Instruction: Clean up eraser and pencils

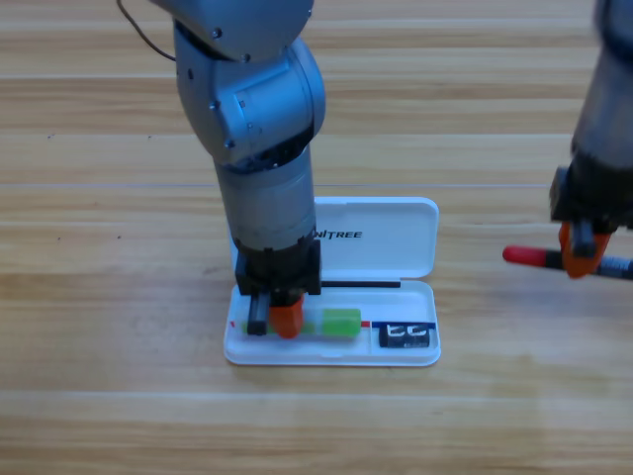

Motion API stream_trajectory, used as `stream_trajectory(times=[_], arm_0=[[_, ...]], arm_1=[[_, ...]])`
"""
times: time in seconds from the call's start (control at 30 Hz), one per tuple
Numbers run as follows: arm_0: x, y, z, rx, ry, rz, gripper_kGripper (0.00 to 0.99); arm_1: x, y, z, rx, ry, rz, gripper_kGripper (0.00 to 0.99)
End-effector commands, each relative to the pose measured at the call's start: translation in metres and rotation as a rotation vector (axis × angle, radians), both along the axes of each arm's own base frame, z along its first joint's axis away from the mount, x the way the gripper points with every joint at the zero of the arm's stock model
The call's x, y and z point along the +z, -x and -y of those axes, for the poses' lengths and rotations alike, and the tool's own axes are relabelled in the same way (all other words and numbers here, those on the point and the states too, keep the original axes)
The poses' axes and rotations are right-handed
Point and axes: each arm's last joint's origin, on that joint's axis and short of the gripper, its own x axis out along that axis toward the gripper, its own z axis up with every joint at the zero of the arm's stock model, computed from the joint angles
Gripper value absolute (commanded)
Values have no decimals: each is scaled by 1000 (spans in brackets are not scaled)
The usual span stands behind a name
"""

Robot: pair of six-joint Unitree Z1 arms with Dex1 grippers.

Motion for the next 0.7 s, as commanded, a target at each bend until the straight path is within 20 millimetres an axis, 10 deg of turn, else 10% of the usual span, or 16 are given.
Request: stream_trajectory(times=[0.03, 0.07, 0.17, 0.23, 0.7], arm_0=[[-23, 5, 6, -5, -36, -46, 0], [-23, 6, 5, -5, -36, -46, 46], [-23, 6, 4, -5, -39, -46, 736], [-24, 6, 4, -4, -41, -48, 936], [-4, 12, -4, -10, -18, -28, 990]], arm_1=[[29, 33, -12, 81, -69, 4, 0], [31, 36, -14, 92, -72, 5, 0], [34, 43, -21, 120, -75, 0, 0], [36, 45, -25, 135, -79, 2, 0], [27, 48, -69, 227, -81, 6, 0]])
